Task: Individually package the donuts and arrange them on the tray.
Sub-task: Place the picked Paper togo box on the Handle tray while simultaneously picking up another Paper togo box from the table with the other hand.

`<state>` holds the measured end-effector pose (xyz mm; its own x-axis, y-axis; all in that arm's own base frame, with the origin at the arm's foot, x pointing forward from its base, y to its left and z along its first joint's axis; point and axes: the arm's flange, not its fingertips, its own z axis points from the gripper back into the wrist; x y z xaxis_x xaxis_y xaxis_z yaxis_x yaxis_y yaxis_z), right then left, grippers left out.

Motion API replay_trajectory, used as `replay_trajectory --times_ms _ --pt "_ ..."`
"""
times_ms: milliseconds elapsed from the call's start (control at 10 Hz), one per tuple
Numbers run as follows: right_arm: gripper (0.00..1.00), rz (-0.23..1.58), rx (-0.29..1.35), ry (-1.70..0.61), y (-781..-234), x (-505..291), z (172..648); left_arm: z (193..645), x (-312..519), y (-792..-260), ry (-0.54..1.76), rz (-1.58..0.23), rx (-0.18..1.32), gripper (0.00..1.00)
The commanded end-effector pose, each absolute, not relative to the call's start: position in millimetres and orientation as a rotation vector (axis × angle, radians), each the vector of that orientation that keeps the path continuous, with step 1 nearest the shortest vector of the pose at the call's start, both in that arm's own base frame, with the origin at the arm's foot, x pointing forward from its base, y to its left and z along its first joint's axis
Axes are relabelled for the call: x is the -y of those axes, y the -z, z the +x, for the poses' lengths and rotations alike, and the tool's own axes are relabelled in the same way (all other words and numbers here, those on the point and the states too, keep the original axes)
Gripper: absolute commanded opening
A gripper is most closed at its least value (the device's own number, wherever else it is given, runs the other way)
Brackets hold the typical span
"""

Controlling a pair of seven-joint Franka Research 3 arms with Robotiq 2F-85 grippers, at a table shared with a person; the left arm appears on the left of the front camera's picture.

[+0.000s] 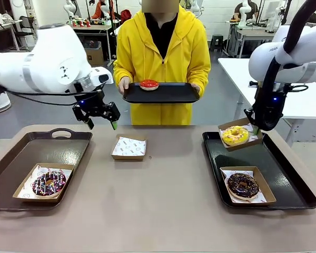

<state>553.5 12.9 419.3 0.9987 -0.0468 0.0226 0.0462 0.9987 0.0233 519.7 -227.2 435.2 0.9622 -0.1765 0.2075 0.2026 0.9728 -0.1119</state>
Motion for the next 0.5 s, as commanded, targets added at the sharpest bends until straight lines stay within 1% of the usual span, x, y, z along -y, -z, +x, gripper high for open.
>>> replay_trajectory --times_ms 0,400 --pt "0.01 0.034 0.006 0.029 -413.1 3.5 558.7 543.1 249.5 -434.6 0.152 -0.077 0.151 1.00" --pt "0.01 0.026 -0.036 0.035 -392.4 9.7 573.5 567.0 256.9 -415.8 0.095 -0.056 0.109 1.00"
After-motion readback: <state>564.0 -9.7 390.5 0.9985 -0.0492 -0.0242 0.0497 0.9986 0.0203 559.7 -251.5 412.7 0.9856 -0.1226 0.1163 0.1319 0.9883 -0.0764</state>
